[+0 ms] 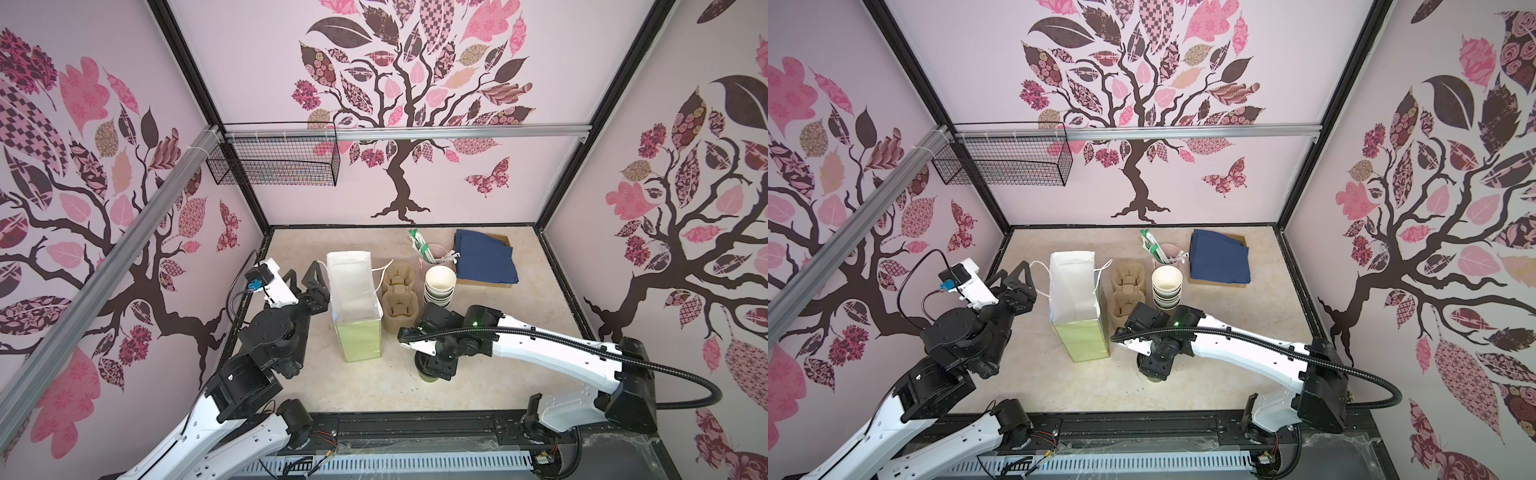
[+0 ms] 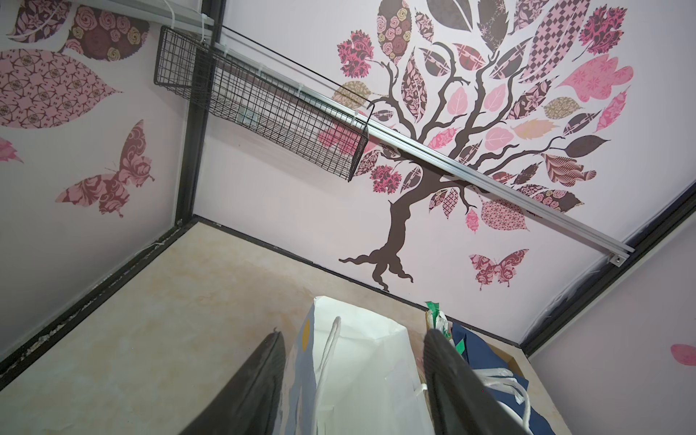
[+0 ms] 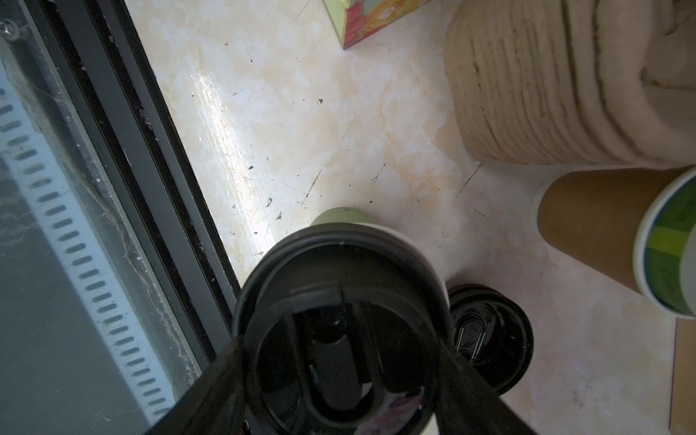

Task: Pack a coffee takeout order
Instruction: Close the lid on the coffee cup.

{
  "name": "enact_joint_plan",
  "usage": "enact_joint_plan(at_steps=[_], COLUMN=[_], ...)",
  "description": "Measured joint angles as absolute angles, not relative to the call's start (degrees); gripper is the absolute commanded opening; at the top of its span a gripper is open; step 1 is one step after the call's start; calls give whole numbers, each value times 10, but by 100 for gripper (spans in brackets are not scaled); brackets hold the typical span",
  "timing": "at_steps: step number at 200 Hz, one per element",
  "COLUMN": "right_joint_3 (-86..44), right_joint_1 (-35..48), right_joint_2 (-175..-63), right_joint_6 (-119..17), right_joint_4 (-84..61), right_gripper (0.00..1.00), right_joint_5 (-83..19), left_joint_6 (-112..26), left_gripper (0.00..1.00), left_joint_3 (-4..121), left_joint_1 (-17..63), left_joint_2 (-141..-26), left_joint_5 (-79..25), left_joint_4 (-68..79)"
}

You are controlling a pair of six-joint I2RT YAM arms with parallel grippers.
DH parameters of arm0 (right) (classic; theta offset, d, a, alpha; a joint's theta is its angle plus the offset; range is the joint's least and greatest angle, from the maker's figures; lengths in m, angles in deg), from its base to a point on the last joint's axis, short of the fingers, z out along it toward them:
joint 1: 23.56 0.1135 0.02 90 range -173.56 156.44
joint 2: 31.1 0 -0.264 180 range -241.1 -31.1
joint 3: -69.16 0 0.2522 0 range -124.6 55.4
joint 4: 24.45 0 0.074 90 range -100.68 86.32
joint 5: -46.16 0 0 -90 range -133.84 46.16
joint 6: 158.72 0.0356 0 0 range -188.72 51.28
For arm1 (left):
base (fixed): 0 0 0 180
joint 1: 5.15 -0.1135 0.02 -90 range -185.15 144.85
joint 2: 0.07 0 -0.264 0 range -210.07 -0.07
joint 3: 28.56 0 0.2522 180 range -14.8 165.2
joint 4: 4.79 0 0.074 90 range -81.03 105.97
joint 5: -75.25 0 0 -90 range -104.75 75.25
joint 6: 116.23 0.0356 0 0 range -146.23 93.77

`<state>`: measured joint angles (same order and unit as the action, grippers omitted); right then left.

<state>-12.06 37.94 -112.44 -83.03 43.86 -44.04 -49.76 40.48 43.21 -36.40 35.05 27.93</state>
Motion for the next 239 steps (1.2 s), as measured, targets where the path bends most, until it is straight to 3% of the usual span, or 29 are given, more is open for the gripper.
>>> enact_joint_plan(at_steps=[239], right_joint_3=[-103], right_joint_1=[380], right_joint_2=[-1132], right_joint_6=[-827], right_joint_4=[407], right_gripper=[73], right_joint_5=[-453], left_joint_6=[-482], left_gripper=[62], left_joint_3=[405], left_joint_1=[432], left_joint_2=[-365], left_joint_5=[340], left_joint_4=[279])
